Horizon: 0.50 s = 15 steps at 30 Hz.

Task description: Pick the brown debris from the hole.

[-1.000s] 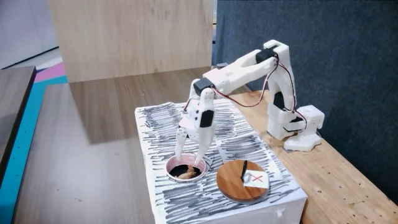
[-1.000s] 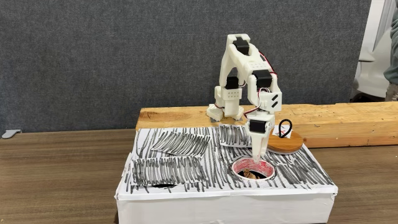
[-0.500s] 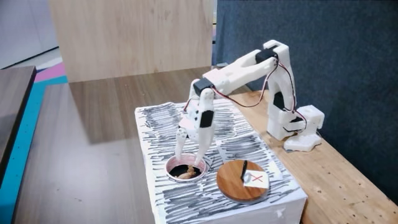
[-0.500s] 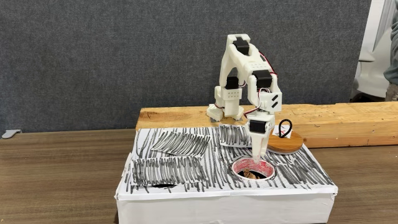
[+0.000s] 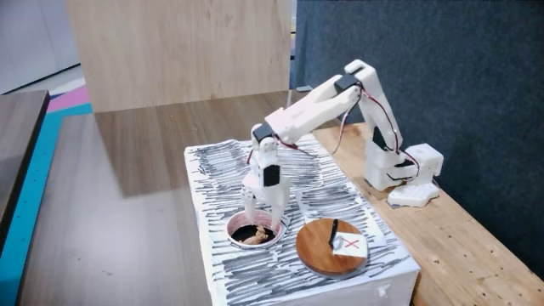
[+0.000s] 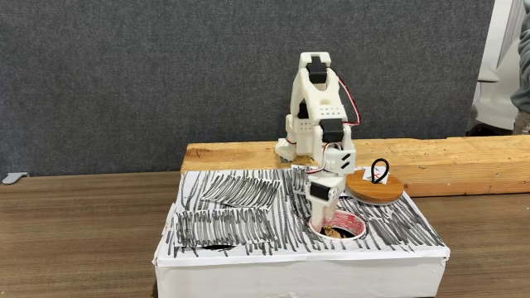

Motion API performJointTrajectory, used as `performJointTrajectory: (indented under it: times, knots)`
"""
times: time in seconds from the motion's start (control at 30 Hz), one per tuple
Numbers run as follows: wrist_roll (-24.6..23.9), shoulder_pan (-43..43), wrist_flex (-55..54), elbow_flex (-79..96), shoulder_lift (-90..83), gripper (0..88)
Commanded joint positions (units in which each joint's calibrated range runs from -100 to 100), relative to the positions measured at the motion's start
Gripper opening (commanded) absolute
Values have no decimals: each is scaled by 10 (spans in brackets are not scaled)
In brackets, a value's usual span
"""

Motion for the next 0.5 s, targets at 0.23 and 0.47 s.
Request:
performJointTrajectory:
  times: [0.23, 0.47]
  knots:
    - [2, -16, -38, -27, 4, 181]
    - [2, -61, -69, -48, 39, 181]
